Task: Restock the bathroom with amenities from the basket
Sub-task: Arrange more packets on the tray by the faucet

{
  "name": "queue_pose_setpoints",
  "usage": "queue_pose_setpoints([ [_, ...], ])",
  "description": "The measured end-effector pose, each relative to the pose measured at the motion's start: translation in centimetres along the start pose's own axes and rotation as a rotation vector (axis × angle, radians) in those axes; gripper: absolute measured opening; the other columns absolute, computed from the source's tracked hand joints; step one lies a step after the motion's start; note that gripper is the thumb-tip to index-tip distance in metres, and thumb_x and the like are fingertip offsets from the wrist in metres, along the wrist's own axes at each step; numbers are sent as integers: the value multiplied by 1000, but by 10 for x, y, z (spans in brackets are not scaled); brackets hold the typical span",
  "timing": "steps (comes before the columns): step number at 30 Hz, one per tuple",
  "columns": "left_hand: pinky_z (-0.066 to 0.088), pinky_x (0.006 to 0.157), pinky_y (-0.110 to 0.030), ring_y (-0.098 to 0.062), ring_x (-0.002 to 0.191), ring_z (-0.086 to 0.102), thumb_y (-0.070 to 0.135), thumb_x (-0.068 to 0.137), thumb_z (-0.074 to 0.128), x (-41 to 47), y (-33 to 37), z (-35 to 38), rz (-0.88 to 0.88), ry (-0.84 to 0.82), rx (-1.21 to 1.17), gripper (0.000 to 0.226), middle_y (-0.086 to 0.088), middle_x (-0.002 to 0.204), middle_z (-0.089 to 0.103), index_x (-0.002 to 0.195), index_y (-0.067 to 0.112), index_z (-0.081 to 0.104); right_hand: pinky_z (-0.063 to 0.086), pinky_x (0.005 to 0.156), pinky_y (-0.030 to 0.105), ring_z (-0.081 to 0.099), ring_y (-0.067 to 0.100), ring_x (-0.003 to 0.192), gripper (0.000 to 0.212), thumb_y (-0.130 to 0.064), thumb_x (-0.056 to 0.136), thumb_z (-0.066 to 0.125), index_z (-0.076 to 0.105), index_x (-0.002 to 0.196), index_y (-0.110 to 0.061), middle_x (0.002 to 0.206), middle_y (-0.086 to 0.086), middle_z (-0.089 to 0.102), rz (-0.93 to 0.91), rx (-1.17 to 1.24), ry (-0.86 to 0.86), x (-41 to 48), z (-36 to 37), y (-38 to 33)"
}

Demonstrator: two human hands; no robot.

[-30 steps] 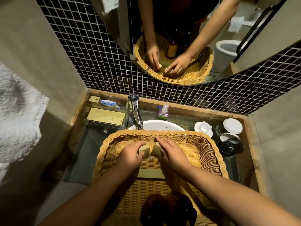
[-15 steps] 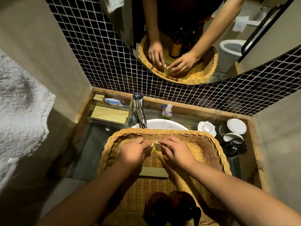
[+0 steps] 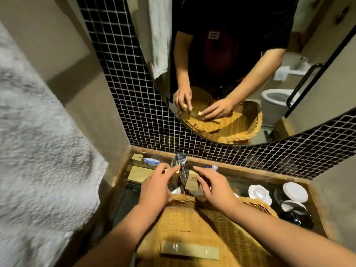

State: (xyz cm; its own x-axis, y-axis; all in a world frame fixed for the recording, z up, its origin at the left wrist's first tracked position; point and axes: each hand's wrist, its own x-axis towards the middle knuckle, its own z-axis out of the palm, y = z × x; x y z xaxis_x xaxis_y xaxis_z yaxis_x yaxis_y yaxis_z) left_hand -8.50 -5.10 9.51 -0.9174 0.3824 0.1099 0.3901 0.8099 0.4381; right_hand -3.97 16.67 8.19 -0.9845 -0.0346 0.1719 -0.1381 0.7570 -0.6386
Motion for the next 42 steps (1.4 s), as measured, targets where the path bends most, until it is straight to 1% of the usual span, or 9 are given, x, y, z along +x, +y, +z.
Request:
queue_pose_setpoints([
  [6,54,79,-36,-15,100,56,-7,74,61,37,-35,-21,-109,133,-26,69,11,126,47,129,34,58,31,104,9,46,-7,117,47,-9,93,57,55,136,-26,125,-11,58,-104,38,3,63,12,-32],
  [14,49,90,-33,-16,106,56,-5,76,61,69,-92,-1,-317,142,-33,59,8,124,50,122,31,53,36,105,22,52,13,119,58,-17,96,54,35,150,-26,130,-1,53,25,1,-106,118,65,-43],
  [19,45,94,-29,-16,112,54,-4,81,59,81,-122,14,-411,92,-65,53,4,133,48,123,28,52,45,92,30,54,15,103,38,-18,94,52,54,131,-28,112,-2,53,89,-4,-171,146,98,-43],
  [25,57,72,-33,-16,87,59,-20,72,58,76,-148,26,-479,223,-232,71,7,120,49,110,39,49,44,100,28,56,15,110,46,-15,87,64,58,132,-22,122,-2,56,89,31,-156,167,134,-42],
  [27,57,76,-36,-17,93,60,-15,78,57,74,-155,28,-513,161,-246,71,6,120,49,115,44,46,41,98,21,57,14,107,45,-13,86,64,60,129,-22,122,-4,55,86,39,-140,174,143,-45],
  [31,47,95,-33,-29,107,58,-4,85,54,73,-167,34,-569,188,-125,51,-11,121,58,131,19,55,41,105,28,56,17,111,44,-13,86,63,59,127,-26,123,-3,56,113,59,-185,187,161,-48],
  [35,49,95,-46,-39,108,58,-2,88,54,70,-170,36,-603,198,-65,39,-23,121,60,126,5,61,39,108,33,52,25,124,50,-22,91,62,49,139,-23,138,4,52,261,-86,-461,206,173,-45],
  [39,56,80,-54,-52,89,62,-12,79,62,67,-172,39,-536,212,-20,34,-33,101,63,112,-5,67,44,92,32,53,28,114,40,-7,88,60,61,128,-10,131,11,52,95,-117,-433,193,174,-34],
  [42,51,90,-49,-47,100,60,-4,83,59,69,-176,44,-519,155,37,41,-30,111,62,124,0,62,45,91,33,55,29,109,35,-7,91,57,63,125,-11,126,12,54,45,-190,-438,191,164,-24],
])
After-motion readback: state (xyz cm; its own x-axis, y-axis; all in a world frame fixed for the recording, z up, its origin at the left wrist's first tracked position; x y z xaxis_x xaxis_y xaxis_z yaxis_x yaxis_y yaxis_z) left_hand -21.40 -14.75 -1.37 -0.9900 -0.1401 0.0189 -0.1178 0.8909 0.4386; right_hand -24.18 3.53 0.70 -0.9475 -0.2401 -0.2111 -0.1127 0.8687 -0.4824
